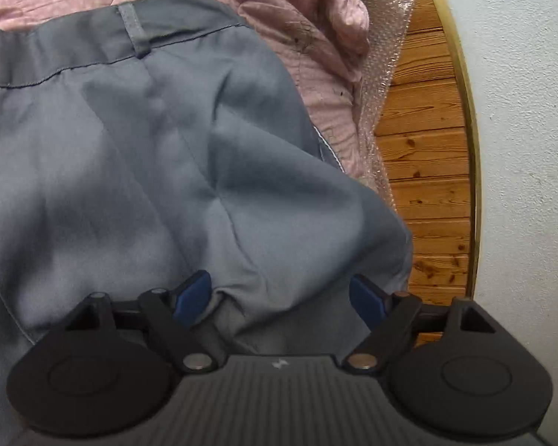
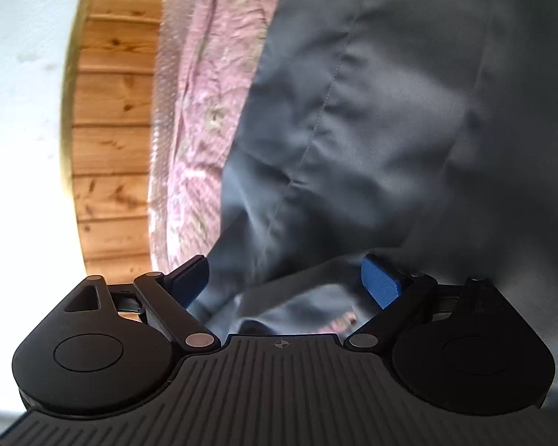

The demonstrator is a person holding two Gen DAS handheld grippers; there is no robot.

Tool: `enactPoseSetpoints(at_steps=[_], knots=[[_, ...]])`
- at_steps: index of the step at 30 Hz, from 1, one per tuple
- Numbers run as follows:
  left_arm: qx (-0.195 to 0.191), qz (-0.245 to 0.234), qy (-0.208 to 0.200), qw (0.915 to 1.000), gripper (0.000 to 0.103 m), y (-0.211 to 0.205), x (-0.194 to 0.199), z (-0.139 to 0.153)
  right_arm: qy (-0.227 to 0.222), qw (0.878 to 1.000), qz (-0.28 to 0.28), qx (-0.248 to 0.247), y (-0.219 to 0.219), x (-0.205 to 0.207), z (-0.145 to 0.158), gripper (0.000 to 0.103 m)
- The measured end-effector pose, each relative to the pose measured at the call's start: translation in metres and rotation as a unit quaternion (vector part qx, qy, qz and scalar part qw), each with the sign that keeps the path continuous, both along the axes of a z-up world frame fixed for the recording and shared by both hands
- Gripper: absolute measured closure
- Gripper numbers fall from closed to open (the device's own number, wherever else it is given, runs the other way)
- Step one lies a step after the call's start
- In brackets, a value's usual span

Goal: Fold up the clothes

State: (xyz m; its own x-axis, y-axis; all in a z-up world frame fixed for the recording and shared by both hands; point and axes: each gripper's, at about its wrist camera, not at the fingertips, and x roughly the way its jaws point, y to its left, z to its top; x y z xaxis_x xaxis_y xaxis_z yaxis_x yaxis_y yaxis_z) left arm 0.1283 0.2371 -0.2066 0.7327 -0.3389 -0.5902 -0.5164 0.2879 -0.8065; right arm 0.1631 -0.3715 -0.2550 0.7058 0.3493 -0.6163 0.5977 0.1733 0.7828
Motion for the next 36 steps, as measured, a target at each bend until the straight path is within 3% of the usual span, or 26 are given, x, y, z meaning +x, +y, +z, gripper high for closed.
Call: enactPoseSetpoints(at_steps=[1,2,3,4,5,9,10,11,12,13,14,17,19,21,22,23,24,25,26,27,29,30,31,34,35,36], knots=[[0.0,0.002,-0.002,1.0,0.045,0.0,0.004,-0.004,0.013,1.0,-0.008,0.001,-0.001,0.009,-0.006,0.016],[0.007,-0.002,-0.009,0.9999,0.09,0.001,0.007,-0.004,0.009,1.0,-0.015,0.001,-0.003,0.018,-0.008,0.039],[0.017,-0.01,-0.013,0.9997,0.102,0.002,0.011,-0.003,0.002,1.0,-0.008,-0.008,-0.003,0.029,-0.006,0.057],[0.026,-0.017,-0.021,0.9993,0.101,0.003,0.013,0.0,-0.005,1.0,0.002,-0.018,-0.003,0.04,-0.004,0.088],[0.033,-0.021,-0.036,0.9986,0.101,0.005,0.013,0.006,-0.007,0.999,0.016,-0.035,-0.001,0.048,0.004,0.093],[0.053,-0.035,-0.091,0.9938,0.102,0.019,0.002,0.032,-0.082,0.993,0.05,-0.076,0.014,0.043,0.063,0.085],[0.053,-0.036,-0.098,0.9932,0.102,0.023,-0.003,0.035,-0.106,0.99,0.055,-0.072,0.02,0.03,0.079,0.059],[0.054,-0.037,-0.102,0.9926,0.102,0.026,-0.008,0.038,-0.126,0.989,0.057,-0.05,0.027,0.014,0.085,0.021],[0.055,-0.039,-0.105,0.9922,0.102,0.027,-0.013,0.04,-0.146,0.987,0.059,-0.025,0.035,-0.003,0.09,0.005],[0.057,-0.042,-0.108,0.9917,0.102,0.029,-0.018,0.043,-0.148,0.987,0.057,-0.001,0.041,-0.014,0.083,0.002],[0.059,-0.045,-0.11,0.9912,0.102,0.03,-0.021,0.044,-0.147,0.987,0.054,0.023,0.048,-0.023,0.074,0.001],[0.062,-0.051,-0.119,0.9896,0.102,0.026,-0.026,0.048,-0.051,0.997,0.033,0.05,0.045,-0.027,0.023,0.005],[0.066,-0.053,-0.129,0.988,0.102,0.024,-0.031,0.053,-0.031,0.997,-0.002,0.076,0.039,-0.027,-0.006,0.006],[0.073,-0.06,-0.136,0.9862,0.102,0.023,-0.036,0.058,-0.022,0.997,-0.012,0.066,0.036,-0.014,-0.02,0.011],[0.077,-0.065,-0.138,0.9852,0.102,0.023,-0.038,0.061,-0.021,0.998,-0.012,0.054,0.034,-0.003,-0.023,0.022],[0.08,-0.073,-0.139,0.9843,0.102,0.024,-0.042,0.063,-0.02,0.999,-0.01,0.041,0.032,0.008,-0.024,0.043],[0.084,-0.081,-0.138,0.9835,0.102,0.024,-0.044,0.064,-0.025,1.0,0.008,-0.008,0.03,0.022,-0.012,0.077],[0.09,-0.089,-0.137,0.9825,0.103,0.024,-0.048,0.065,-0.031,0.997,0.028,-0.064,0.03,0.035,0.002,0.1],[0.098,-0.094,-0.133,0.9817,0.103,0.026,-0.055,0.065,-0.071,0.986,0.053,-0.139,0.037,0.036,0.037,0.1],[0.104,-0.096,-0.127,0.9819,0.103,0.031,-0.063,0.064,-0.115,0.966,0.078,-0.216,0.046,0.035,0.075,0.1],[0.116,-0.093,-0.108,0.983,0.103,0.044,-0.082,0.059,-0.205,0.908,0.122,-0.345,0.065,0.017,0.147,0.101],[0.124,-0.091,-0.094,0.9836,0.103,0.051,-0.092,0.054,-0.234,0.879,0.139,-0.392,0.075,-0.005,0.173,0.101],[0.134,-0.09,-0.077,0.9838,0.103,0.057,-0.101,0.048,-0.242,0.858,0.156,-0.426,0.082,-0.027,0.187,0.101],[0.127,-0.087,-0.046,0.9871,0.103,0.064,-0.116,0.028,-0.192,0.877,0.191,-0.398,0.075,-0.068,0.153,0.096],[0.117,-0.089,-0.042,0.9882,0.103,0.062,-0.115,0.023,-0.16,0.894,0.196,-0.37,0.069,-0.076,0.128,0.082],[0.108,-0.093,-0.04,0.9889,0.103,0.058,-0.112,0.019,-0.127,0.913,0.197,-0.335,0.061,-0.082,0.101,0.076]])
